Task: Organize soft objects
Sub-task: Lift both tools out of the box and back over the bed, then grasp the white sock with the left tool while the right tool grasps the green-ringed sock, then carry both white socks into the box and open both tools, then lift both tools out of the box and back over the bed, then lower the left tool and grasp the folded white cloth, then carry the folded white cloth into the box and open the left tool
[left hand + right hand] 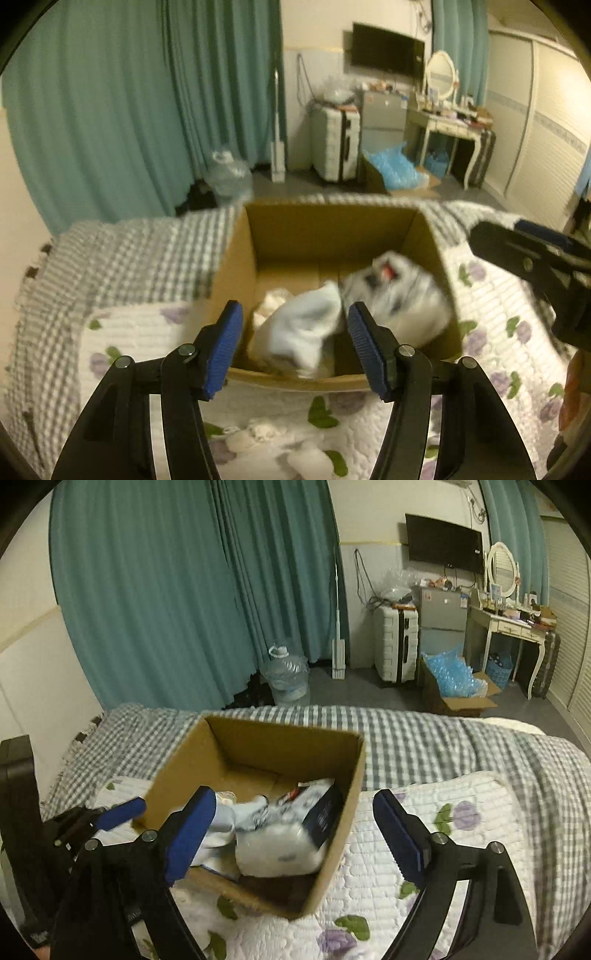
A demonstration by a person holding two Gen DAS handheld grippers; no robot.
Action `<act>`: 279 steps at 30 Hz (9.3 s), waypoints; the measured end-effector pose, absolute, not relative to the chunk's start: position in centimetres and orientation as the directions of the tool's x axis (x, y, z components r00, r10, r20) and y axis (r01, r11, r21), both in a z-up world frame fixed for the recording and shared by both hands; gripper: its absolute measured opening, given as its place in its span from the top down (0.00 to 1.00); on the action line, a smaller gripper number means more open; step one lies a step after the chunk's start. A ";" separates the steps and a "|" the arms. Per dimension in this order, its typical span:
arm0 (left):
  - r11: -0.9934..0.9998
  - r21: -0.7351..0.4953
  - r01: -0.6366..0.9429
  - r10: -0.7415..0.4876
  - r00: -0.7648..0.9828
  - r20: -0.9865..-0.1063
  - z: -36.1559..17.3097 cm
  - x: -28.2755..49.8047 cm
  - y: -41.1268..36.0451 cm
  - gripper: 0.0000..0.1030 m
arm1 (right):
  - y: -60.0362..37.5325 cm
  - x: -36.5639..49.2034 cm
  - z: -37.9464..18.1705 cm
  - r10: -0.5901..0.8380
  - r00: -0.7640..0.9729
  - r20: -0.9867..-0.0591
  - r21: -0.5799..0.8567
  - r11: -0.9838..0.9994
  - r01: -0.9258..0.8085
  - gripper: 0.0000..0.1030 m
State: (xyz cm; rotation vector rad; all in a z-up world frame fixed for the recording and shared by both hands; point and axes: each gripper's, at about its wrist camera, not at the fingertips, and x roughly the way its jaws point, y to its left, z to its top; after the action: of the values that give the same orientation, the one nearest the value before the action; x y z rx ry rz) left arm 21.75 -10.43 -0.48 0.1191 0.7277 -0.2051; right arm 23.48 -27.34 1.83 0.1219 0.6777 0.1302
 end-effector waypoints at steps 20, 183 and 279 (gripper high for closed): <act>0.988 0.079 0.132 -0.092 0.920 -0.381 13.5 6.5 -8.7 0.14 | -30.4 5.7 16.1 0.126 0.884 -0.451 0.009 0.991 -0.137 0.02; 0.963 0.067 0.260 -0.157 0.748 -0.645 -7.0 14.9 0.5 0.14 | -17.6 14.1 -5.9 0.160 0.671 -0.724 0.055 0.983 -0.175 0.03; 0.973 0.001 0.232 -0.170 0.717 -0.677 -3.7 27.7 -9.1 0.20 | -27.1 27.6 -1.8 0.119 0.744 -0.657 0.076 0.993 -0.092 0.03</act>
State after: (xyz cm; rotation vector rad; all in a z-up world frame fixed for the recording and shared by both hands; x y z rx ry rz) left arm 27.68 -9.15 -3.74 0.0882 0.7394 -0.2226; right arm 27.57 -27.10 -1.80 0.0392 0.7219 0.1157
